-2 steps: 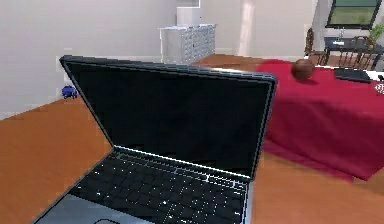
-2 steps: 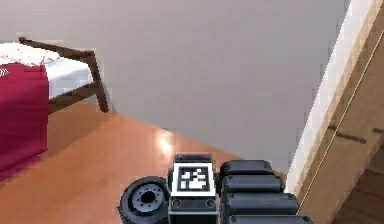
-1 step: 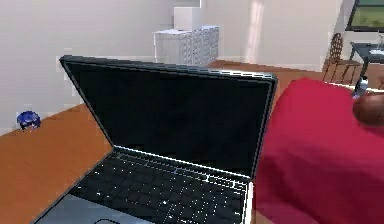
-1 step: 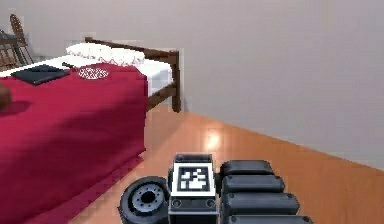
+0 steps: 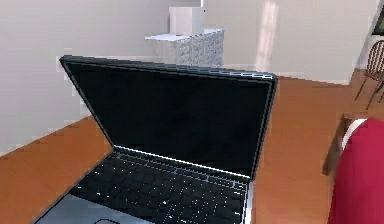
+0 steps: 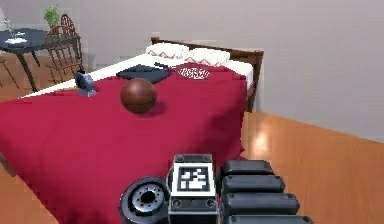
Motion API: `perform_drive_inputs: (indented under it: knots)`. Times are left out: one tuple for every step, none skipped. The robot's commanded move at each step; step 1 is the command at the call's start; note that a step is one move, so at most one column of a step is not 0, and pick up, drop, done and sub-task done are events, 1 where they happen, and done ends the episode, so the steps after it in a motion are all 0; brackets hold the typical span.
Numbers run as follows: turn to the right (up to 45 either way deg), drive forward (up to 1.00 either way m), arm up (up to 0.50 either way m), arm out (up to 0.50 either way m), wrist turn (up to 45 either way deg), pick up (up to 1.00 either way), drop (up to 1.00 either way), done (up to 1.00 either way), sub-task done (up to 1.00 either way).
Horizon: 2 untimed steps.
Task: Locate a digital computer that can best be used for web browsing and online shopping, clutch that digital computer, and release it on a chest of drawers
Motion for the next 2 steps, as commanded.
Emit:
perform_drive_inputs:
  knots:
    - [-6.0, 0.0, 0.0, 0.0, 0.0, 0.0, 0.0, 0.0, 0.0]
    - [0.0, 0.35, 0.0, 0.0, 0.0, 0.0, 0.0, 0.0, 0.0]
